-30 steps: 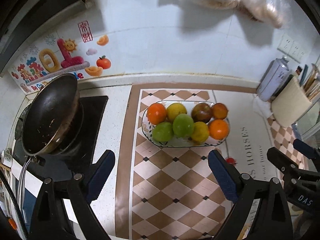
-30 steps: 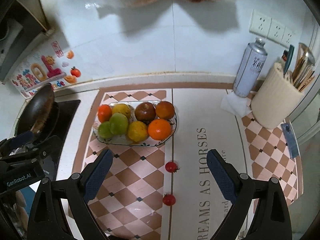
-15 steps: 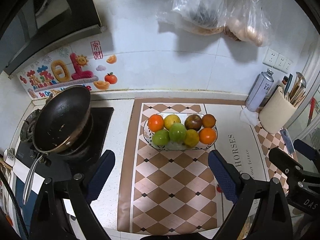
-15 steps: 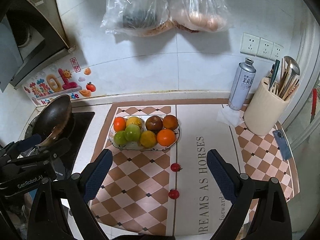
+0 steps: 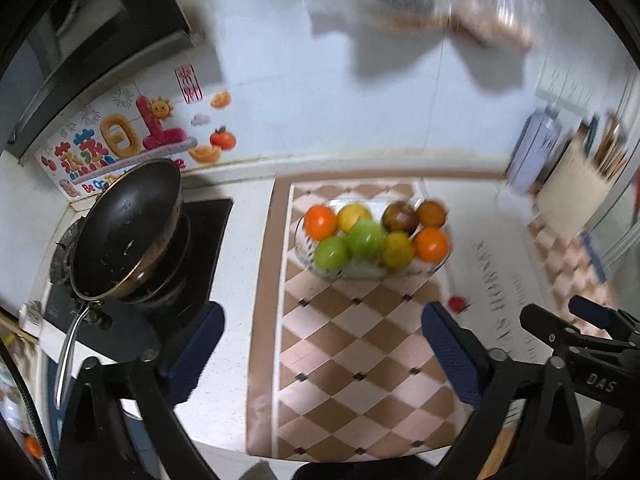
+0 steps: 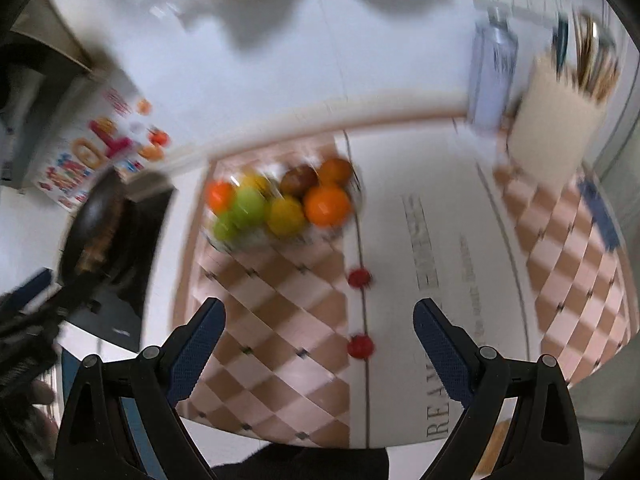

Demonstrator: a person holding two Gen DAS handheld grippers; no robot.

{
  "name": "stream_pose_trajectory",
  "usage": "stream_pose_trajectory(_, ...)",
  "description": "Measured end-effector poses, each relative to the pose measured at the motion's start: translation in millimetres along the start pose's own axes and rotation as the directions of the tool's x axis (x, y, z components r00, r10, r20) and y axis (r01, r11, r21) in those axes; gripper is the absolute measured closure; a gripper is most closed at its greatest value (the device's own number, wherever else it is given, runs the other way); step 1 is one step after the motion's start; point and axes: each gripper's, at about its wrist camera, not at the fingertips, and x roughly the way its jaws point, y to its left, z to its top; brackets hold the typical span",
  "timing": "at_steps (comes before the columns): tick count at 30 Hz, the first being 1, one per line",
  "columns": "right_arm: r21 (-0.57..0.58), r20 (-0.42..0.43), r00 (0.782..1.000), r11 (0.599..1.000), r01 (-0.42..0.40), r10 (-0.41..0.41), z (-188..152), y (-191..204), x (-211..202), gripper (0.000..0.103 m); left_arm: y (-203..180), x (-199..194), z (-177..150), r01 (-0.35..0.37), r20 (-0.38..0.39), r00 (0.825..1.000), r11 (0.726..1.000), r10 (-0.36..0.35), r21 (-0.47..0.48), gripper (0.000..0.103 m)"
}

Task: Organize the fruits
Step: 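Grasp a red cherry tomato with the right tool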

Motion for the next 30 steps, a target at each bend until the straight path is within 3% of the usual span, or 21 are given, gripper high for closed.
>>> stream_pose_trajectory(4,0.040,-0.126,0.992,0.999,0.014,-0.009,-20,-23,68,0.008,-13,46,-7,-0.037,-0.100,0.994,0.998,0.042,0.044,0.001)
stream_pose_trajectory(8,0.048,-0.194,0.981,0.999,0.026,-0.016,-39,-31,115,0.036,-23,84,-11,-0.036,-0.195,0.980,0.998,0.047,0.059,0.001)
stream_pose_trajectory(14,0.021,-0.226,0.974,1.000,0.014,-0.009,-51,-31,146,0.066,-47,122,-9,-0.009,-0.285,0.958,0.996,0.033,0.087,0.001)
stream_pose_trajectory(20,0.088,-0.148,0.989,0.996,-0.001,0.014,-38,-57,122,0.068,-83,143,2,0.022,-0.318,0.948,0.995,0.011,0.099,0.001)
stream_pose_trajectory(22,0.112,-0.135,0.991,0.994,0.009,0.007,-31,-69,114,0.068,-100,154,7,0.066,-0.340,0.940,0.993,-0.027,0.103,0.001)
stream_pose_trajectory(28,0.163,-0.143,0.988,0.984,0.073,-0.050,-24,-116,108,0.068,-166,205,11,0.209,-0.436,0.891,0.965,-0.122,0.157,0.003)
stream_pose_trajectory(30,0.176,-0.151,0.987,0.980,0.089,-0.062,-23,-127,109,0.068,-183,217,10,0.233,-0.451,0.883,0.955,-0.128,0.186,0.015)
